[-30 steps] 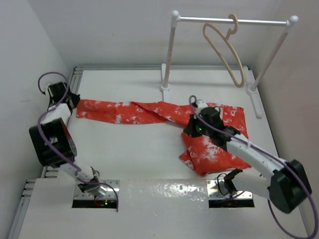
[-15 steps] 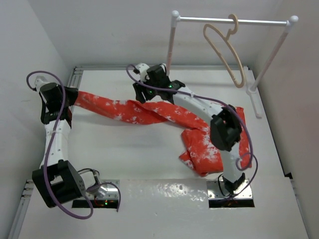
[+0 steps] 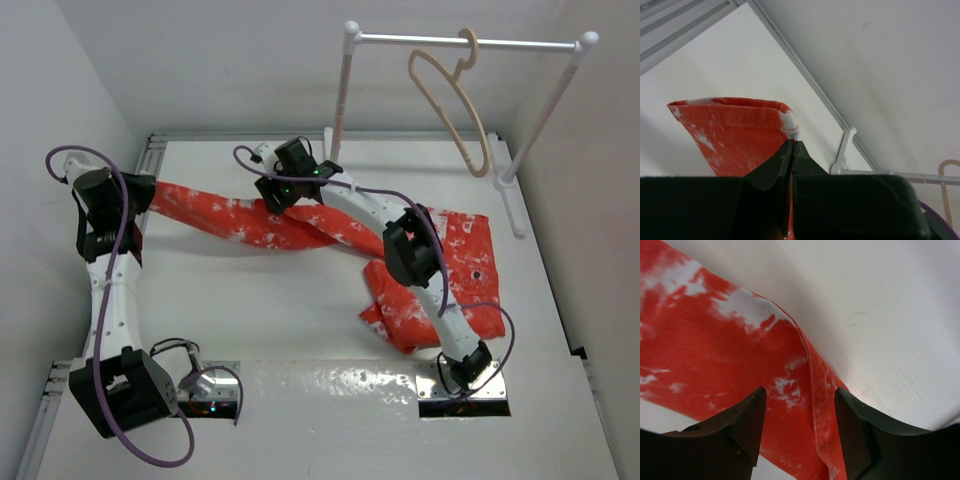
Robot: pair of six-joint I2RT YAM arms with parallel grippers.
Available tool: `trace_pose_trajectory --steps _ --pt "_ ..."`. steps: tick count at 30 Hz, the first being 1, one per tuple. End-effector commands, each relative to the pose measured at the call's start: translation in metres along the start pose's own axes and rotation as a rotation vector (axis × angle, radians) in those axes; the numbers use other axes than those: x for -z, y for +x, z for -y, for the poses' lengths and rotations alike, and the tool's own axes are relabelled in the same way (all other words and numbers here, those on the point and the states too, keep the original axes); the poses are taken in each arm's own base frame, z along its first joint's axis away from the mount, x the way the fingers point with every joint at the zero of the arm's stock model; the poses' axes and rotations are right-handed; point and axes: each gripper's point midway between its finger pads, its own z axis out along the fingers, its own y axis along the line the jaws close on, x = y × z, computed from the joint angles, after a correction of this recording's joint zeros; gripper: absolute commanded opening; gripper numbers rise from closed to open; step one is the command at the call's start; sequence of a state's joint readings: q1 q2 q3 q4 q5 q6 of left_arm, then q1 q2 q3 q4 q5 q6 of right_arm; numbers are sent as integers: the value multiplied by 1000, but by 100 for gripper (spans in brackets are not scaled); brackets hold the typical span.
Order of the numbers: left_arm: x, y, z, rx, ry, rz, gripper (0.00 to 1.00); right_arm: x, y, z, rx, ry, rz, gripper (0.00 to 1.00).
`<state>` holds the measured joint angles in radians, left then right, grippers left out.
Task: Place the trousers on the hanger
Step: Flatten out the trousers at the center of the board.
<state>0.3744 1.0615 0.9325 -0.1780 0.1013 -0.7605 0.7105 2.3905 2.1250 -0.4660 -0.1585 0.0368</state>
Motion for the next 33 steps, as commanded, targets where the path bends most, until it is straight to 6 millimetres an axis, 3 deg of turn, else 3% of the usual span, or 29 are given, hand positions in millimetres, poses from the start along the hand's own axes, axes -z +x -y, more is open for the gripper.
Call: trace_pose_trajectory --steps 1,7,9,15,17,19,20,21,22,23,24,26,27,28,29,30,32,33 --pt "20 -29 38 -16 105 75 0 0 -24 6 28 28 73 55" --pt "28 -30 40 -18 113 87 0 -18 -11 13 33 62 55 51" --pt "29 -31 40 -21 113 89 0 -22 -11 17 24 82 74 45" --pt "28 -30 31 -30 86 105 0 -16 -24 36 8 212 162 8" --pt "25 -29 25 -31 65 109 0 2 -38 38 17 236 202 5" --pt "16 -26 14 -30 33 113 0 13 -38 41 37 257 225 1" --pt "11 -24 9 -24 20 109 0 31 -53 41 46 271 260 0" --pt "1 -18 -2 -16 -15 95 0 38 -51 41 76 274 248 0" --pt "-7 -18 -5 -8 -23 102 0 47 -55 40 99 278 253 0" --pt "-14 -19 -6 12 -31 104 0 68 -67 40 133 290 272 0" --pt "-23 -20 -7 16 -38 100 0 75 -64 40 148 296 261 0" --pt "-61 -10 -16 56 -76 39 0 95 -73 44 185 324 270 0" --pt "-88 -18 -5 64 -69 17 0 115 -86 49 192 369 288 0" --pt "-99 -20 5 66 -63 -11 0 125 -92 56 195 407 295 0" --pt "-101 -50 51 58 25 21 0 136 -99 63 206 452 300 0" --pt "-109 -45 64 44 44 -6 0 157 -109 72 195 531 321 0" --pt "-97 -68 99 -5 119 80 0 182 -120 80 158 618 394 0" --pt "-83 -77 116 -21 163 123 0 199 -98 86 127 688 382 0"
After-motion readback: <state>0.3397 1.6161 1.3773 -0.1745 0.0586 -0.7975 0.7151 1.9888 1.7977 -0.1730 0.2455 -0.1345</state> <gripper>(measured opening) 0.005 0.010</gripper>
